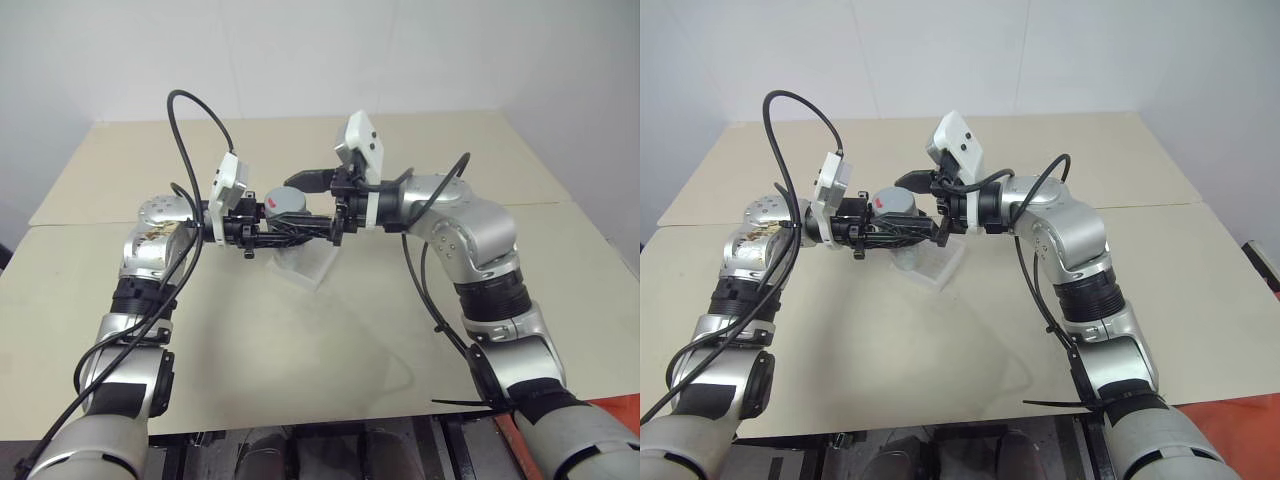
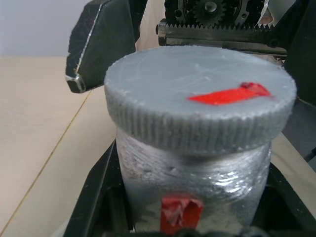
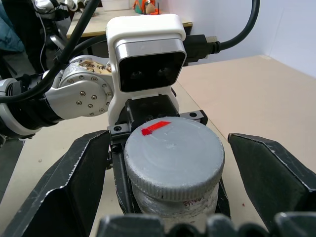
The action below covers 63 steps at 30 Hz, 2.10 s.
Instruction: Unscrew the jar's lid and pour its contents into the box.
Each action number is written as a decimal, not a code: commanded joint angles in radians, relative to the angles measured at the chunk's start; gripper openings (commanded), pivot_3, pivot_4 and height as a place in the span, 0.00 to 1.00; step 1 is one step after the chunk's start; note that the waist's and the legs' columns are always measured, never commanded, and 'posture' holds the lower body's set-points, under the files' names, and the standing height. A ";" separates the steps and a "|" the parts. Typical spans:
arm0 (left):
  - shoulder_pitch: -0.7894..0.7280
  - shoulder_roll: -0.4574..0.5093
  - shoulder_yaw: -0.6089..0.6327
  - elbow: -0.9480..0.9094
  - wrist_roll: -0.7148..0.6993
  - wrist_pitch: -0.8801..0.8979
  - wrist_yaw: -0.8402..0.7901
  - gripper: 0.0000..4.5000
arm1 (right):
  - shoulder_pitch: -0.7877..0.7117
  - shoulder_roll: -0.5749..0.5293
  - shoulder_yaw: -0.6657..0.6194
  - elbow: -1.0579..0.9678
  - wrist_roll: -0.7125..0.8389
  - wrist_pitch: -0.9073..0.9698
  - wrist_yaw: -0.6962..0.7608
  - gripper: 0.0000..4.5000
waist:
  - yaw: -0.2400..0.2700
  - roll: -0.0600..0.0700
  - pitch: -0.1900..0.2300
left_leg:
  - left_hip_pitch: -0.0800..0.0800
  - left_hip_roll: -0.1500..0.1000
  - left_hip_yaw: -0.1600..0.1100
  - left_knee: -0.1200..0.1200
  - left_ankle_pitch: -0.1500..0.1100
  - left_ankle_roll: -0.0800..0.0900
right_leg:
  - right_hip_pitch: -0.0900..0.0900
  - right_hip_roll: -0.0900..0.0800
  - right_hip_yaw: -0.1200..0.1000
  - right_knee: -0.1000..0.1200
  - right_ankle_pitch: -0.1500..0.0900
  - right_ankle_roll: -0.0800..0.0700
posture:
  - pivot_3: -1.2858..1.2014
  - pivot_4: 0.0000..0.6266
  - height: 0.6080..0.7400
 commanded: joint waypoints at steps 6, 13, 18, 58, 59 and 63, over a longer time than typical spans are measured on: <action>-0.004 0.016 0.012 -0.038 -0.012 -0.008 -0.005 0.45 | -0.031 0.006 -0.027 -0.030 0.012 -0.030 0.003 0.99 | 0.000 0.000 0.000 | 0.000 0.000 0.000 0.000 0.000 0.000 | 0.000 0.000 0.000 0.000 0.000 0.000 | 0.52 0.24 1.00; -0.001 0.017 0.012 -0.043 -0.013 -0.004 -0.005 0.45 | -0.031 0.008 -0.030 -0.031 0.013 -0.032 0.000 0.99 | 0.000 0.000 0.000 | 0.000 0.000 0.000 0.000 0.000 0.000 | 0.000 0.000 0.000 0.000 0.000 0.000 | 0.52 0.24 1.00; -0.001 0.017 0.012 -0.045 -0.014 -0.002 -0.004 0.45 | -0.031 0.008 -0.030 -0.033 0.015 -0.033 -0.001 0.99 | 0.000 0.000 0.000 | 0.000 0.000 0.000 0.000 0.000 0.000 | 0.000 0.000 0.000 0.000 0.000 0.000 | 0.52 0.24 1.00; 0.143 0.030 -0.015 -0.185 -0.049 0.090 0.002 0.45 | -0.081 -0.029 -0.083 -0.001 0.029 -0.059 0.046 0.61 | 0.000 0.000 0.000 | 0.000 0.000 0.000 0.000 0.000 0.000 | 0.000 0.000 0.000 0.001 0.000 0.000 | 0.52 0.24 1.00; 0.147 0.034 -0.018 -0.190 -0.050 0.093 -0.001 0.45 | -0.080 -0.030 -0.083 -0.002 0.028 -0.063 0.052 0.61 | 0.000 0.000 0.000 | 0.000 0.000 0.000 0.000 0.000 0.000 | 0.000 0.000 0.000 0.001 0.000 0.000 | 0.52 0.24 1.00; 0.152 0.048 -0.029 -0.196 -0.049 0.099 -0.012 0.45 | -0.071 -0.031 -0.091 -0.009 0.038 -0.079 0.075 0.61 | 0.000 0.000 0.000 | 0.000 0.000 0.000 0.000 0.000 0.000 | 0.000 0.000 0.000 0.001 0.000 0.000 | 0.52 0.24 1.00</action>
